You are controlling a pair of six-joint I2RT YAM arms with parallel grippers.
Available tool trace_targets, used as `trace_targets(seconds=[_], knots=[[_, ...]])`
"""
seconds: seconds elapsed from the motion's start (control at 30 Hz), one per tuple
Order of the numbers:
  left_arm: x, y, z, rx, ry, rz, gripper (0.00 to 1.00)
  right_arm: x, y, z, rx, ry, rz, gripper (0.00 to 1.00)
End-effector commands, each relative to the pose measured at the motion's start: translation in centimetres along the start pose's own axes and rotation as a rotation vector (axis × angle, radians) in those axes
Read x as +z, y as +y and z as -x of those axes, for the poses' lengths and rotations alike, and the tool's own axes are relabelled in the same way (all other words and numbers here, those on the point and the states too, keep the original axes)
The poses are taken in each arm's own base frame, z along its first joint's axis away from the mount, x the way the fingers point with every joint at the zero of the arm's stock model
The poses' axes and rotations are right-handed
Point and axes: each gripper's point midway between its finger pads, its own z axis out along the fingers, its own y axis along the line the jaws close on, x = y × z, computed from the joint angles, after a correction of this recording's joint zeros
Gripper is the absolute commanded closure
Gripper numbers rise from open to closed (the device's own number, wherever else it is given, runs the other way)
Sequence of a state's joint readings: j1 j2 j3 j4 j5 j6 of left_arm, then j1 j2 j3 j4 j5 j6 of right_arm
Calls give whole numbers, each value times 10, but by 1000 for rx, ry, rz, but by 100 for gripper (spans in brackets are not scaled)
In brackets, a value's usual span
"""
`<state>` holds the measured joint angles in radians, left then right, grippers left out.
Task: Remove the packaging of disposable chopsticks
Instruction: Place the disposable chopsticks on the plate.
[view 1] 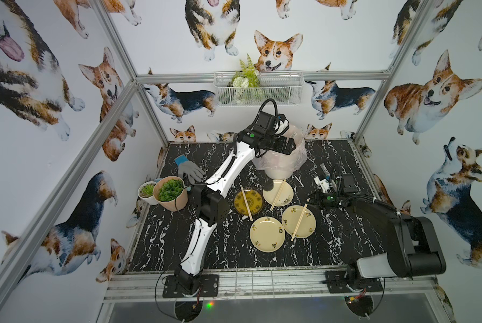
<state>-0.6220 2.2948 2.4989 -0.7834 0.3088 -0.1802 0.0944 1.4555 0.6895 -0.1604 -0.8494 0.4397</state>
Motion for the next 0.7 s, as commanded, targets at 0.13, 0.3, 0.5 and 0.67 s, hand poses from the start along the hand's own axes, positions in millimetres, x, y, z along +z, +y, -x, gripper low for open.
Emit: trace_targets(seconds=[0.13, 0.3, 0.5, 0.67], knots=[[-6, -4, -1, -6, 10, -1, 0, 16, -12, 16, -24, 16, 41, 100], [-7, -7, 2, -3, 2, -14, 0, 22, -22, 18, -5, 30, 27, 99], [-5, -8, 1, -10, 1, -24, 0, 27, -32, 20, 8, 39, 6, 93], [-4, -9, 2, -12, -4, -31, 0, 30, -35, 23, 16, 46, 9, 91]])
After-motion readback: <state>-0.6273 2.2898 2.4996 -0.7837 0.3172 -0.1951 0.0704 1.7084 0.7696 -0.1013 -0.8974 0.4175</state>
